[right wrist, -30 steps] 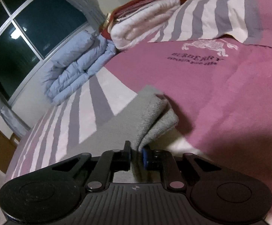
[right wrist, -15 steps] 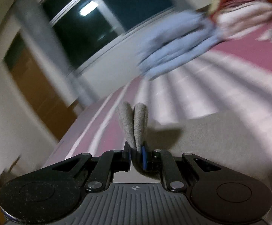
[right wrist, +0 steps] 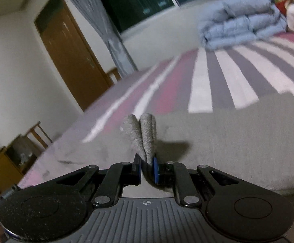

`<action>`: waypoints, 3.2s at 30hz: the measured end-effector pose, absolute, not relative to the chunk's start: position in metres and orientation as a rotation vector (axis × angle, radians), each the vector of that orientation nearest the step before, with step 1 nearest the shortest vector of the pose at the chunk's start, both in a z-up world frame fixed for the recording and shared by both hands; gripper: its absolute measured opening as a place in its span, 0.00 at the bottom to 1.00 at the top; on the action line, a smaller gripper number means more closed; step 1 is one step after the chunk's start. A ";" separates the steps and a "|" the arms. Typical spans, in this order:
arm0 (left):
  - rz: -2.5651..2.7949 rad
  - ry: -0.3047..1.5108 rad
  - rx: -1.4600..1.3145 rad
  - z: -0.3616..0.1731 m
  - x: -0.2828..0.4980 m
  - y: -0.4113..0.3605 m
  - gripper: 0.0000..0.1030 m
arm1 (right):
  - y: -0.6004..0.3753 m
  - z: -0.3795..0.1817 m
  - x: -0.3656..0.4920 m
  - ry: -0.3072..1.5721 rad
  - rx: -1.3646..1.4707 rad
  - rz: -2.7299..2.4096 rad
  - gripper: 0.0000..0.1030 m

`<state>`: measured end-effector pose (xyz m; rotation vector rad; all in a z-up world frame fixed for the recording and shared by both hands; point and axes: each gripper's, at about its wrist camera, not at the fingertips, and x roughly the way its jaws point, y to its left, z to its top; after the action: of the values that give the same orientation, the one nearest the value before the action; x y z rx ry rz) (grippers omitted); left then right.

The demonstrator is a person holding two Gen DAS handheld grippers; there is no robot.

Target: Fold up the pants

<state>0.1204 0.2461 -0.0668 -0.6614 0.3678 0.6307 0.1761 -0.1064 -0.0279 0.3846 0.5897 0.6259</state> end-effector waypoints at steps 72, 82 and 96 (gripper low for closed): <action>0.495 0.563 -0.126 -0.067 0.213 0.176 0.94 | -0.055 -0.044 0.192 0.597 0.072 0.607 0.36; 0.457 0.556 -0.260 -0.068 0.203 0.194 0.94 | -0.076 -0.036 0.180 0.590 0.097 0.569 0.37; 0.210 0.433 -0.816 -0.106 0.218 0.299 0.85 | -0.261 -0.027 0.139 0.493 0.329 0.164 0.65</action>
<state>0.2181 0.2994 -0.1060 -0.8161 0.4331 0.2096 0.1386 -0.2605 -0.0269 0.3290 0.4930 0.1637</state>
